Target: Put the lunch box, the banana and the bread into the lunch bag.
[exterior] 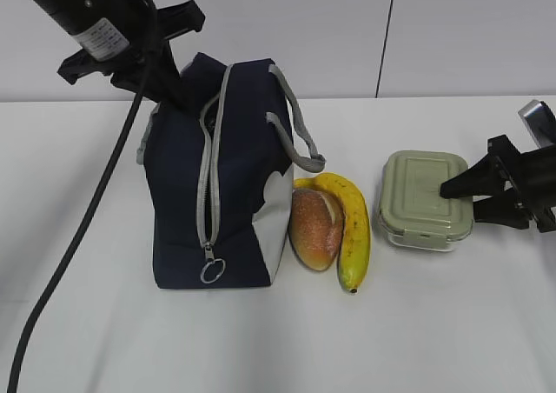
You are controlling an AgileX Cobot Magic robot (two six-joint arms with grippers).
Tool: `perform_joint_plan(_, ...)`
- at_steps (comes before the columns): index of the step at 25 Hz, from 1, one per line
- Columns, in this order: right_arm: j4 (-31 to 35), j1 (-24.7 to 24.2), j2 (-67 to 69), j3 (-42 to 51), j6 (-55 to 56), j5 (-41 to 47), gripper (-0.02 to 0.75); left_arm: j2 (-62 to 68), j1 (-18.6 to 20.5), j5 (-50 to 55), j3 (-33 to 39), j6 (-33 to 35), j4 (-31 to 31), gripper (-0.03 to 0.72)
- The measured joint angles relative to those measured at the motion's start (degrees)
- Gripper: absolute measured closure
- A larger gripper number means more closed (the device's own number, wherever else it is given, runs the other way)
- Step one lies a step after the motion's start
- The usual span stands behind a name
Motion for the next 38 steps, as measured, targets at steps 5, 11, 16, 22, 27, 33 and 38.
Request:
perform_joint_plan(5, 0.74, 0.0, 0.0, -3.83, -0.33, 5.1, 0.345, 0.0, 0.0, 0.2, 0.0, 0.0, 0.0, 0.686)
perform_joint_plan(11, 6.3, 0.0, -0.12, -9.88, 0.66, 7.25, 0.345, 0.0, 0.0, 0.25, 0.0, 0.0, -0.05, 0.686)
perform_joint_plan(16, 10.07, 1.61, -2.78, -11.04, 1.41, 7.25, 0.345, 0.0, 0.0, 0.32, -0.02, 0.0, -1.26, 0.686)
perform_joint_plan(22, 13.33, 7.88, -6.86, -13.25, 3.24, 7.54, 0.346, 0.0, 0.0, -0.81, -0.02, 0.91, -4.67, 0.686)
perform_joint_plan(27, 16.1, 14.69, -8.52, -17.02, 4.45, 8.35, 0.346, 0.0, 0.0, -1.79, -0.02, 1.1, -4.7, 0.686)
perform_joint_plan(33, 16.75, 21.0, -8.52, -21.33, 4.74, 9.42, 0.346, 0.0, 0.0, -2.44, -0.02, 1.1, -4.7, 0.686)
perform_joint_plan(38, 15.62, 23.88, -7.64, -21.71, 4.83, 9.42, 0.346, 0.0, 0.0, -2.75, -0.02, 1.1, -4.76, 0.686)
